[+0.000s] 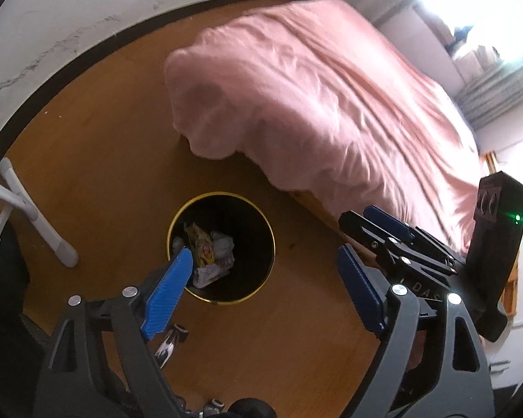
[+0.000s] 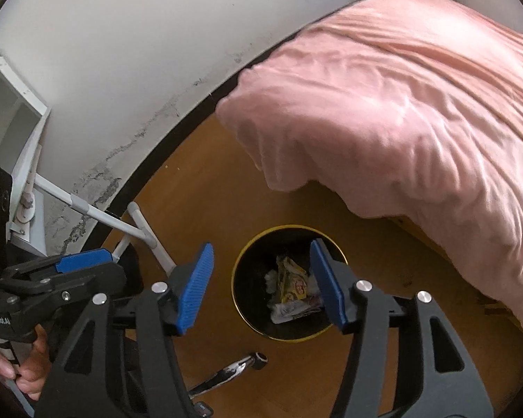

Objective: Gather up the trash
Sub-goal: 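Grasp the small wrapper with the left tool while the right tool grasps the white-pink bag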

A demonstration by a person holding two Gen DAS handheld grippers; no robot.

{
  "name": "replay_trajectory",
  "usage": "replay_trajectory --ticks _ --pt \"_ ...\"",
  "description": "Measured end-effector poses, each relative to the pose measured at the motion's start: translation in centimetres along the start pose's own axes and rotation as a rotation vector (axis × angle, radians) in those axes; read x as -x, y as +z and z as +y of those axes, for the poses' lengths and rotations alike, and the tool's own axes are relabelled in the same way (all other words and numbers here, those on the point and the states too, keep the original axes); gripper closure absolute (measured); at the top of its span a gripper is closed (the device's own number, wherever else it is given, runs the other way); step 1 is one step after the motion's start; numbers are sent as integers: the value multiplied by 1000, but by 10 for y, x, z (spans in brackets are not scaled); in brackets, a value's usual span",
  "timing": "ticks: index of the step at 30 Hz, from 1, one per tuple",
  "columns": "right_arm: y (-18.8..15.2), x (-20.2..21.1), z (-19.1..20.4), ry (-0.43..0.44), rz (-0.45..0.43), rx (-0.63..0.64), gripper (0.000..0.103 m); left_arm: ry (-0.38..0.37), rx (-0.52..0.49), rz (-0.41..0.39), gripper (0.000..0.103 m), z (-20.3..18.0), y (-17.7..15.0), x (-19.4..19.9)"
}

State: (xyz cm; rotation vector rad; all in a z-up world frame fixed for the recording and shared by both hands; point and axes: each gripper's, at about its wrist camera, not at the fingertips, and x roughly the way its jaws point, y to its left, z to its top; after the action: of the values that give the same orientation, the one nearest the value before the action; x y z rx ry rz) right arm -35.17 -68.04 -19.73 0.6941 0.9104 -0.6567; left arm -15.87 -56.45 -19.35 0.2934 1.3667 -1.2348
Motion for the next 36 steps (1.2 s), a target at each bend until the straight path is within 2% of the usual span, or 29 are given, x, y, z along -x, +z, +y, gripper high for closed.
replay_trajectory --ticks 4,9,13,14,19,20,22,26,29,32,36 --pt "14 19 41 25 -49 61 42 -9 30 -67 20 17 0 47" --pt "30 45 129 102 -110 199 41 98 35 -255 16 60 -11 159" --pt "32 59 214 181 -131 327 38 240 63 -403 12 109 -40 251" --pt "30 61 242 206 -134 371 37 302 64 -427 12 129 -55 281" --pt "6 66 375 344 -107 574 37 542 134 -480 12 216 -119 381" --pt "-1 65 406 377 -96 617 37 607 179 -485 12 245 -139 407" --pt "-14 59 467 442 -63 690 37 669 265 -497 12 287 -171 440" --pt "-38 41 566 533 41 762 37 664 403 -509 12 347 -223 477" --pt "-50 24 628 562 111 788 37 648 430 -500 12 368 -244 477" --pt "-52 -4 672 532 160 781 37 612 418 -478 12 374 -249 461" --pt "-43 -34 707 442 117 785 37 534 380 -452 12 384 -232 440"
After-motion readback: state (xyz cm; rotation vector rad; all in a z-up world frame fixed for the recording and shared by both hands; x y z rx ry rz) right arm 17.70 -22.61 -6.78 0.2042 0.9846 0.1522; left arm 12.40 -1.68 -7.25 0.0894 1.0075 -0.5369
